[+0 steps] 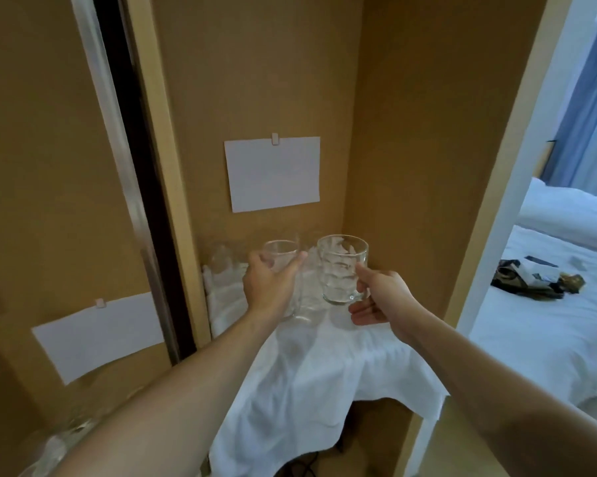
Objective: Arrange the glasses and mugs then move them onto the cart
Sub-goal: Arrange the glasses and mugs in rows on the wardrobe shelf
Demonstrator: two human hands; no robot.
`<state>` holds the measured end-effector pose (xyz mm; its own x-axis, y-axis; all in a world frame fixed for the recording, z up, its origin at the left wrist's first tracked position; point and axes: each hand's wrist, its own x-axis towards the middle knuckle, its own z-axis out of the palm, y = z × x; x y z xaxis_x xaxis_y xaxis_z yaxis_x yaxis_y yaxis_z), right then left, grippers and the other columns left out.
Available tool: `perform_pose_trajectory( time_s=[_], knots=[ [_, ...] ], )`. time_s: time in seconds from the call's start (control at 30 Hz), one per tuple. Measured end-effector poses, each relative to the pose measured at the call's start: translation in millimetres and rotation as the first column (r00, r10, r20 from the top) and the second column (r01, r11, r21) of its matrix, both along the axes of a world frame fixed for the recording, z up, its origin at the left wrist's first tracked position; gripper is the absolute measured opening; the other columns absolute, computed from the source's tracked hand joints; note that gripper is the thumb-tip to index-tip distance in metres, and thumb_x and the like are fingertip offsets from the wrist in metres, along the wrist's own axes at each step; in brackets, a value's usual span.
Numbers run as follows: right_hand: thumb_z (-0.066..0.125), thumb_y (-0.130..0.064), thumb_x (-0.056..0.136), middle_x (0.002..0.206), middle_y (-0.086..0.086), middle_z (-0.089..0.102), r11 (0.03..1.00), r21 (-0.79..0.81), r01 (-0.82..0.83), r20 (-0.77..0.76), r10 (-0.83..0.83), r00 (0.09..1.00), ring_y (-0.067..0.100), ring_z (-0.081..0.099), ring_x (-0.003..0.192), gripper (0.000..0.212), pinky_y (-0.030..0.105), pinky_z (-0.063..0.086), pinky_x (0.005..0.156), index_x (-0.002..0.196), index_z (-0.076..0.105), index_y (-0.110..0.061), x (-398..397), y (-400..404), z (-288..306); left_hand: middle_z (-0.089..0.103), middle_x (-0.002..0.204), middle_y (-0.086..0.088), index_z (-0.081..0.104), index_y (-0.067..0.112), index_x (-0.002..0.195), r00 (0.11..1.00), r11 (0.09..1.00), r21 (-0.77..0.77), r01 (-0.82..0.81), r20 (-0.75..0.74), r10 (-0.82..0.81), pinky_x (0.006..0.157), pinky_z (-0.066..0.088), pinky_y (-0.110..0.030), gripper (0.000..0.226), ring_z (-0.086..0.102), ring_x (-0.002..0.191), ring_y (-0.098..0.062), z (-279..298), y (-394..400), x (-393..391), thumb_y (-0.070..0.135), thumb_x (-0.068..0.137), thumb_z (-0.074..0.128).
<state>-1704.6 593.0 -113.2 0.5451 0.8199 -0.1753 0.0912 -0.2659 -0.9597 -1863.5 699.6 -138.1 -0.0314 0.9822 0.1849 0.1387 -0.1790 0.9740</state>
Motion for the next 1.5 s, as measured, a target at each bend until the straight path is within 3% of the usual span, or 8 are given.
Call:
perform_pose_trajectory(
  time_s=[0.23, 0.73, 0.97, 1.17, 1.27, 1.33, 1.43, 1.5],
  knots=[
    [0.054, -0.049, 0.100, 0.082, 0.026, 0.072, 0.994, -0.105, -0.002, -0.036, -0.001, 0.999, 0.040, 0.073, 0.074, 0.048, 0.051, 0.063, 0.070, 0.093, 0.061, -0.003, 2.7, 32.9, -34.0, 0.060, 0.120, -0.008, 0.038, 0.022, 0.111, 1.000, 0.996, -0.092, -0.020, -0.022, 0.018, 0.081, 0.039, -0.030, 0.059, 0.057, 0.104, -0.024, -31.4, 34.2, 3.9, 0.041, 0.079, 0.084],
    [0.054, -0.049, 0.100, 0.083, 0.024, 0.072, 0.959, -0.220, -0.176, -0.073, 0.164, 0.984, 0.036, 0.073, 0.073, 0.049, 0.049, 0.063, 0.075, 0.090, 0.064, -0.002, 48.7, 133.9, -85.7, 0.056, 0.107, -0.002, 0.042, 0.013, 0.111, 0.980, 0.974, -0.143, -0.173, -0.122, 0.156, 0.080, 0.045, -0.030, 0.067, 0.057, 0.096, -0.024, -79.0, 108.6, 35.1, 0.043, 0.073, 0.088],
    [0.055, -0.046, 0.101, 0.094, 0.024, 0.070, 0.936, -0.221, -0.275, -0.166, 0.242, 0.956, 0.036, 0.071, 0.087, 0.045, 0.042, 0.063, 0.076, 0.092, 0.064, -0.002, 71.9, 189.3, -106.7, 0.057, 0.105, -0.002, 0.042, 0.011, 0.110, 0.966, 0.962, -0.136, -0.235, -0.143, 0.216, 0.077, 0.044, -0.028, 0.068, 0.060, 0.098, -0.024, -98.0, 141.3, 51.9, 0.042, 0.073, 0.089],
    [0.056, -0.042, 0.102, 0.104, 0.023, 0.071, 0.897, -0.209, -0.390, -0.228, 0.343, 0.911, 0.034, 0.071, 0.093, 0.039, 0.042, 0.062, 0.081, 0.103, 0.066, -0.005, 91.1, 204.9, -152.1, 0.061, 0.112, -0.004, 0.043, 0.016, 0.115, 0.938, 0.955, -0.054, -0.290, -0.214, 0.273, 0.090, 0.050, -0.031, 0.071, 0.060, 0.107, -0.018, -134.0, 148.4, 58.9, 0.042, 0.070, 0.091],
    [0.054, -0.054, 0.098, 0.096, 0.017, 0.075, 0.866, -0.200, -0.457, -0.197, 0.422, 0.885, 0.032, 0.074, 0.086, 0.043, 0.039, 0.063, 0.069, 0.107, 0.066, -0.014, 105.2, 211.4, -157.2, 0.062, 0.104, 0.003, 0.046, 0.016, 0.117, 0.937, 0.946, -0.073, -0.316, -0.183, 0.299, 0.090, 0.048, -0.025, 0.072, 0.062, 0.106, -0.016, -136.4, 157.8, 53.6, 0.044, 0.069, 0.091],
    [0.051, -0.058, 0.098, 0.089, 0.014, 0.074, 0.902, -0.171, -0.396, -0.152, 0.373, 0.915, 0.030, 0.072, 0.072, 0.044, 0.036, 0.058, 0.057, 0.101, 0.064, -0.016, 115.6, 214.7, -162.9, 0.061, 0.103, 0.009, 0.046, 0.018, 0.118, 0.936, 0.944, -0.067, -0.323, -0.168, 0.308, 0.092, 0.049, -0.025, 0.071, 0.062, 0.106, -0.014, -136.6, 158.8, 54.1, 0.043, 0.069, 0.092],
    [0.064, -0.029, 0.097, 0.096, 0.015, 0.071, 0.935, -0.096, -0.342, -0.004, 0.343, 0.939, 0.021, 0.066, 0.070, 0.014, 0.032, 0.053, 0.057, 0.099, 0.059, -0.016, 124.9, 221.3, -173.3, 0.062, 0.113, 0.004, 0.046, 0.021, 0.122, 0.939, 0.943, -0.066, -0.327, -0.135, 0.316, 0.098, 0.051, -0.031, 0.073, 0.061, 0.111, -0.013, -141.4, 153.6, 57.5, 0.043, 0.069, 0.091],
    [0.070, -0.014, 0.087, 0.102, 0.004, 0.067, 0.888, -0.102, -0.449, 0.165, 0.460, 0.873, 0.016, 0.064, 0.085, 0.026, 0.021, 0.050, 0.065, 0.109, 0.057, -0.020, 128.0, 233.3, -177.8, 0.062, 0.117, 0.003, 0.046, 0.023, 0.125, 0.930, 0.930, -0.071, -0.360, -0.104, 0.352, 0.099, 0.051, -0.031, 0.075, 0.060, 0.114, -0.012, -145.9, 147.2, 59.0, 0.043, 0.069, 0.092]
  ],
)
